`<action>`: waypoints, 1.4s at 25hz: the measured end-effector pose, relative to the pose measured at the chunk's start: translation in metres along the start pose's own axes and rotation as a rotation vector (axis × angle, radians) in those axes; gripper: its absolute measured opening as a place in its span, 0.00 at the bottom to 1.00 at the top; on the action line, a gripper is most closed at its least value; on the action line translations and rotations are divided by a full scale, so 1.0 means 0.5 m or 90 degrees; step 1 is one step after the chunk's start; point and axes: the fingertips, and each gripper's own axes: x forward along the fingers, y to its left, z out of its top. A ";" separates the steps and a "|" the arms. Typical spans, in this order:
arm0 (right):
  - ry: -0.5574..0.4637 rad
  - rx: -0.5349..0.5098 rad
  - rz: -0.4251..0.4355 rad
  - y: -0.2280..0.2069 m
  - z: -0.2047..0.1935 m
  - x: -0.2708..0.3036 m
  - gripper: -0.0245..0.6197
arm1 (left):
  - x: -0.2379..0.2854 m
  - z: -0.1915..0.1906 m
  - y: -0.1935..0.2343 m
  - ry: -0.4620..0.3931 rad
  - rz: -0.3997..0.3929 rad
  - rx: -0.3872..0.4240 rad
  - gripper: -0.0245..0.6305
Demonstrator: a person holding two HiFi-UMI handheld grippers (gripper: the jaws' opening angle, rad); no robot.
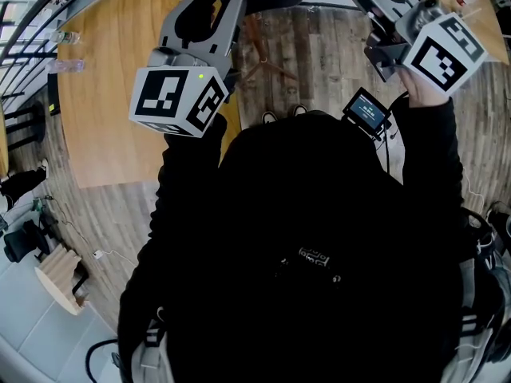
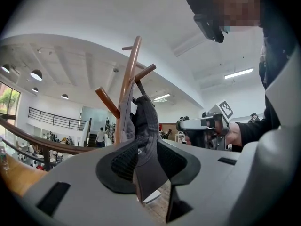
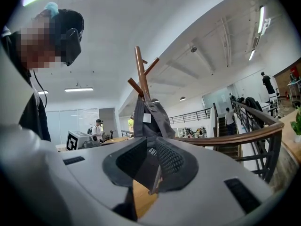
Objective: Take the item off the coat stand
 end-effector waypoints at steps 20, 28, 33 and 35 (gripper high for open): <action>0.028 -0.007 0.017 -0.022 -0.030 0.062 0.42 | 0.022 -0.019 0.030 0.011 0.014 -0.010 0.39; 0.029 -0.007 0.026 -0.041 -0.031 0.083 0.42 | 0.049 -0.019 0.056 0.006 0.032 -0.014 0.39; 0.038 -0.020 0.030 -0.052 -0.020 0.125 0.42 | 0.070 -0.019 0.090 0.013 0.039 -0.014 0.39; 0.038 -0.018 0.039 -0.053 -0.018 0.130 0.42 | 0.080 -0.020 0.091 0.012 0.039 -0.014 0.39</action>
